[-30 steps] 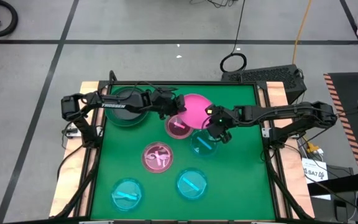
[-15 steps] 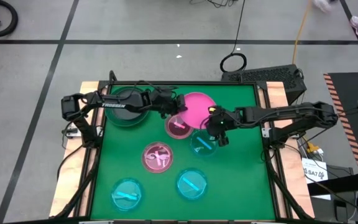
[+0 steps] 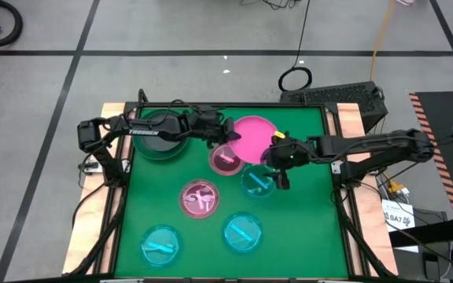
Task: Stack plastic plates
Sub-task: Stack the pink plate on top of the black plate
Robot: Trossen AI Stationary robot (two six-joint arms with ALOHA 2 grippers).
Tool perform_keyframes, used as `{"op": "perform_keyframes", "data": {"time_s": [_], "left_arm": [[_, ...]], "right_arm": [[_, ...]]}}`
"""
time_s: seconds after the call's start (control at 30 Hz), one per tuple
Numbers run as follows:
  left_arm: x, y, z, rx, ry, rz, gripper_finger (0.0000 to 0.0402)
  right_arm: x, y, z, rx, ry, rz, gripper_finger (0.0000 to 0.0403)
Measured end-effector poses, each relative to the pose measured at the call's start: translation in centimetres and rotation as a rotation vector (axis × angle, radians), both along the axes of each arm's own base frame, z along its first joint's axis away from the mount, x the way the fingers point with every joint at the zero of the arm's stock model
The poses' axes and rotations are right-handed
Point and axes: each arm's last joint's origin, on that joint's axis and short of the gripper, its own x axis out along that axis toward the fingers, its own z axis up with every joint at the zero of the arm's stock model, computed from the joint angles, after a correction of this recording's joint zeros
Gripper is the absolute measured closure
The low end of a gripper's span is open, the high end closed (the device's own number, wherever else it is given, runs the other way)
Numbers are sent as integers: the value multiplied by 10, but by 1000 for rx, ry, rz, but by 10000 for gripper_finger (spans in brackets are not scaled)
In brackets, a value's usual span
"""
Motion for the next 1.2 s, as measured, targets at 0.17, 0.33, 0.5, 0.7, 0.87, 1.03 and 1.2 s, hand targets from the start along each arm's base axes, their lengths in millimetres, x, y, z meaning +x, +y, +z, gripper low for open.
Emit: {"op": "perform_keyframes", "data": {"time_s": [0.17,0.33,0.5,0.7,0.87,1.03,1.2], "left_arm": [[2,4,9,18,-25,-16,358],[5,12,25,47,-59,-36,358],[8,21,47,84,-62,-55,358],[6,30,83,199,28,-100,358],[-8,41,113,291,167,-97,359],[-24,50,130,326,269,-139,359],[-45,61,134,357,403,-186,359]], "right_arm": [[-5,4,10,79,-57,-57,135],[-14,4,23,134,-128,-141,135],[-24,4,35,247,-190,-229,135],[-31,4,43,329,-227,-294,135],[-38,5,41,357,-193,-274,135],[-43,5,49,363,-244,-277,135],[-47,4,52,380,-257,-310,135]]}}
